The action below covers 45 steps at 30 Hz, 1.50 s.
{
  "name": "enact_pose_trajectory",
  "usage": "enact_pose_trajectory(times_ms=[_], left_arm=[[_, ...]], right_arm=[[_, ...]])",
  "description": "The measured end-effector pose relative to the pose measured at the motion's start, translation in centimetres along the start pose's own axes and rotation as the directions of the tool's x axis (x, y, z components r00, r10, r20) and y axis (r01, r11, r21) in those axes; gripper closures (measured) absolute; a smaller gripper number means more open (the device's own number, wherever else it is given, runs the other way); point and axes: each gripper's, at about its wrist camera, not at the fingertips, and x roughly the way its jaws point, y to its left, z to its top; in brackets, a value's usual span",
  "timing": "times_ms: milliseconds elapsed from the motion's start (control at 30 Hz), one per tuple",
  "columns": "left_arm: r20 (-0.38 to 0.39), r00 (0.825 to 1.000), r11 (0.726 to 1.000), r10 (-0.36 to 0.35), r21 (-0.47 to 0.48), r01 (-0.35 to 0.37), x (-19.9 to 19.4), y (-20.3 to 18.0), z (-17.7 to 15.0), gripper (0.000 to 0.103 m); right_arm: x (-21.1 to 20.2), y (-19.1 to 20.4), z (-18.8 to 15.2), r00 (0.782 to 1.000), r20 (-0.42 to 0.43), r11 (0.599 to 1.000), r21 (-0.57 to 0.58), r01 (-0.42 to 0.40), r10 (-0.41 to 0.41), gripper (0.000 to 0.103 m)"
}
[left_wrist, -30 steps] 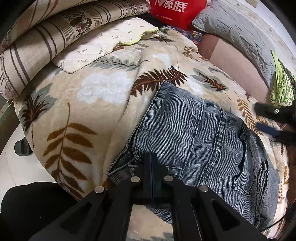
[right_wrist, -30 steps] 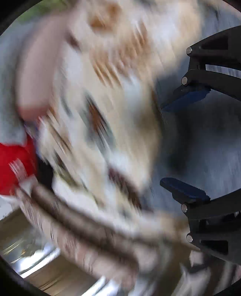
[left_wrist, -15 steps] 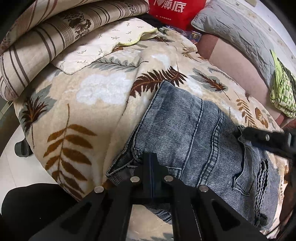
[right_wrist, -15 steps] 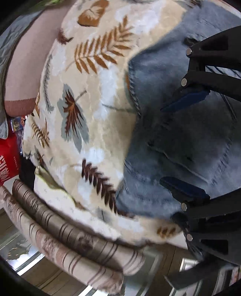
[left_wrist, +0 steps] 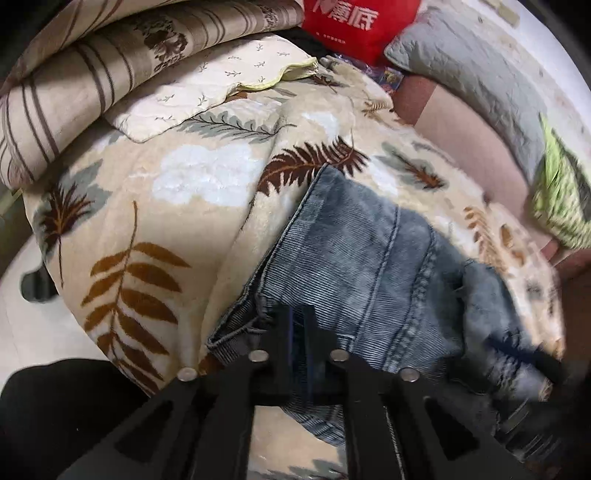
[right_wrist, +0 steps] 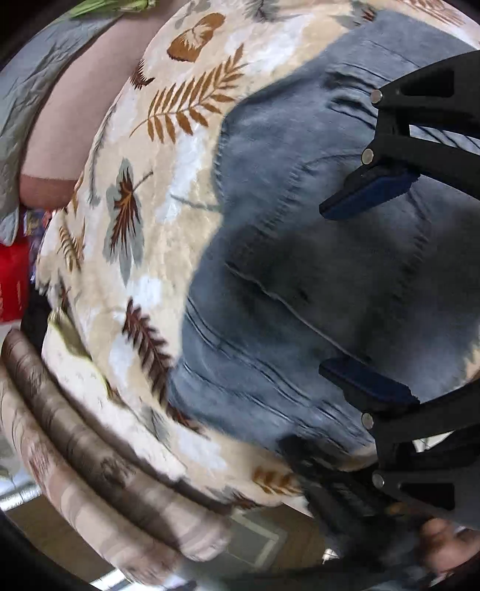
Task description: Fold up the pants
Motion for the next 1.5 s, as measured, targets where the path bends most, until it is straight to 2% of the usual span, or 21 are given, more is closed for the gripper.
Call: enact_pose_trajectory(times_ms=[33,67,133,200,267,333,433,533,600,667,733,867,1000,1067,1100,1133,1167,1267,1367,1433,1500], left_arm=[[0.014,1.0,1.0,-0.014,-0.015,0.015,-0.7,0.2,0.1,0.081],[0.028,0.999,1.0,-0.014,-0.021,0.015,-1.2,0.2,0.1,0.059],[0.087,0.996,0.999,-0.022,-0.038,0.025,-3.1,0.6,0.2,0.041],[0.133,0.991,1.0,-0.014,-0.022,0.017,-4.7,0.4,0.3,0.041],[0.162,0.987,0.999,-0.021,0.045,0.014,-5.6,-0.5,0.5,0.04],[0.143,0.989,0.997,-0.042,0.077,0.032,-5.3,-1.2,0.5,0.04],[0.028,0.992,0.992,-0.123,-0.016,0.123,-3.7,-0.4,-0.5,0.04],[-0.037,0.982,0.972,-0.188,-0.149,0.18,-2.2,1.6,-1.8,0.04],[-0.077,0.972,0.957,-0.221,-0.21,0.2,-1.0,2.4,-2.3,0.04],[-0.117,0.955,0.932,-0.274,-0.278,0.234,0.3,3.1,-2.7,0.04],[-0.111,0.944,0.901,-0.31,-0.351,0.255,1.0,4.1,-2.9,0.04],[-0.055,0.935,0.869,-0.35,-0.393,0.302,1.1,4.5,-2.3,0.035],[-0.054,0.933,0.859,-0.355,-0.414,0.302,2.1,4.3,-1.9,0.032],[-0.05,0.94,0.872,-0.336,-0.394,0.29,2.0,4.0,-1.9,0.039],[-0.047,0.95,0.886,-0.309,-0.378,0.27,1.9,3.8,-1.8,0.051],[-0.057,0.956,0.9,-0.287,-0.357,0.249,2.0,3.5,-1.7,0.08],[-0.063,0.959,0.907,-0.278,-0.345,0.24,2.0,3.5,-1.5,0.086],[-0.059,0.964,0.919,-0.26,-0.32,0.228,1.6,3.5,-1.1,0.092],[-0.018,0.978,0.952,-0.209,-0.233,0.199,0.2,1.9,-0.6,0.093],[0.04,0.982,0.974,-0.184,-0.123,0.188,-1.5,-0.9,0.1,0.093],[0.094,0.979,0.983,-0.181,-0.005,0.183,-3.4,-3.8,0.2,0.093]], right_arm=[[0.7,0.7,-1.1,1.0,-0.023,0.999,-0.036,0.018,-0.019,0.02],[1.8,1.5,-2.1,0.998,-0.055,0.996,-0.084,0.037,-0.042,0.018],[1.7,1.8,-2.9,0.999,-0.015,0.995,-0.094,0.045,-0.047,0.016],[0.8,0.7,-2.8,0.999,-0.026,1.0,-0.016,-0.027,0.026,0.016],[-0.7,-0.7,-2.5,0.995,0.007,0.994,0.042,-0.101,0.101,0.016],[-2.3,-2.5,-1.9,0.994,0.054,0.992,0.085,-0.096,0.092,0.016],[-4.7,-6.0,-1.5,0.991,0.111,0.977,0.191,-0.093,0.073,0.016],[-6.0,-7.8,-2.5,0.977,0.15,0.945,0.27,-0.185,0.148,0.016],[-5.6,-7.6,-3.8,0.974,0.133,0.937,0.278,-0.213,0.182,0.016],[-4.6,-7.1,-4.6,0.974,0.102,0.934,0.281,-0.223,0.202,0.016],[-3.8,-7.0,-5.6,0.975,0.069,0.928,0.298,-0.224,0.213,0.016],[-4.2,-7.8,-6.9,0.928,0.117,0.843,0.39,-0.37,0.353,0.016],[-3.6,-6.9,-6.4,0.882,0.144,0.783,0.413,-0.465,0.448,0.016],[-2.7,-6.6,-6.2,0.854,0.171,0.744,0.427,-0.514,0.492,0.014],[-1.4,-6.5,-6.3,0.851,0.152,0.734,0.445,-0.513,0.502,0.012],[0.2,-6.2,-6.4,0.858,0.096,0.738,0.467,-0.487,0.505,0.012],[1.0,-6.2,-6.5,0.856,0.079,0.736,0.474,-0.483,0.511,0.013],[-2.5,-7.6,-6.6,0.837,0.177,0.703,0.468,-0.535,0.518,0.013],[-7.1,-11.1,-8.2,0.854,0.29,0.717,0.464,-0.52,0.431,0.013],[-8.4,-14.3,-10.3,0.876,0.315,0.692,0.537,-0.483,0.366,0.012],[-7.0,-17.0,-12.8,0.899,0.278,0.651,0.62,-0.438,0.339,0.012]])
